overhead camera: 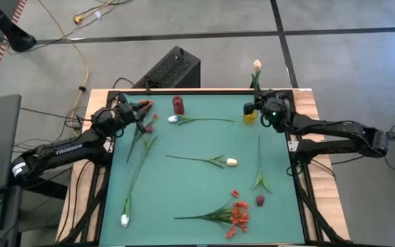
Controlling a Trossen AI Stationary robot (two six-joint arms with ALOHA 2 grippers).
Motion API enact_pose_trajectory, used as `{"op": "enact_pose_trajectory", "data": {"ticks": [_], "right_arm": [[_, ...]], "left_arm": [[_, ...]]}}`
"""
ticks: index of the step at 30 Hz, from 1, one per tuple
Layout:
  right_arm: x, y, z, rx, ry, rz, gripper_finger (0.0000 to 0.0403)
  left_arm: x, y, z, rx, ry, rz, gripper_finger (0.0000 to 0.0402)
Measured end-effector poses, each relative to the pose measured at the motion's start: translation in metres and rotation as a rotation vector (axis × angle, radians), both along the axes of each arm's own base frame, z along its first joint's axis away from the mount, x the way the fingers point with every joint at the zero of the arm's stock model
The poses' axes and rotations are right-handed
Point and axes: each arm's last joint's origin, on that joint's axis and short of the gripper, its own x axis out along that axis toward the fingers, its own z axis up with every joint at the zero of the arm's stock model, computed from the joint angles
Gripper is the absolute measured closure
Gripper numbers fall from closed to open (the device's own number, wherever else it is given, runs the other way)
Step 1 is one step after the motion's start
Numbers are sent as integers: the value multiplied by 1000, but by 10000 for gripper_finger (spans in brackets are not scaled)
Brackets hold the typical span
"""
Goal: Sort flowers into vase by color
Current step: Put the right yellow flower into the yellow vase, then put the yellow flower into the yellow vase
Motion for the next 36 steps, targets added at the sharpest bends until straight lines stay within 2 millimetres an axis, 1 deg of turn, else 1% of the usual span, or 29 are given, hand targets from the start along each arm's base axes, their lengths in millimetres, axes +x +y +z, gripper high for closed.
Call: {"op": "enact_pose_trajectory", "data": {"ticks": [4, 13, 17, 21, 25, 28, 33, 36], "right_arm": [[1, 3, -3, 16, 30, 15, 348], [4, 12, -5, 27, 57, 61, 322], [1, 17, -6, 58, 64, 90, 295], [-7, 22, -9, 160, 47, 139, 259], [-15, 28, -10, 256, 38, 240, 227], [-16, 33, -8, 316, 13, 369, 211], [-12, 43, -7, 452, -48, 627, 206], [-9, 51, -10, 523, -60, 702, 213]], "left_arm": [[0, 0, 0, -1, -1, 0, 331], [0, 0, 0, -4, -3, -1, 331], [0, 0, 0, -6, -1, -1, 331], [0, 0, 0, -7, -1, -2, 331], [0, 0, 0, -7, -1, -3, 331], [0, 0, 0, -6, -2, -3, 331], [0, 0, 0, -7, -8, -8, 331], [0, 0, 1, -14, -27, -18, 331]]}}
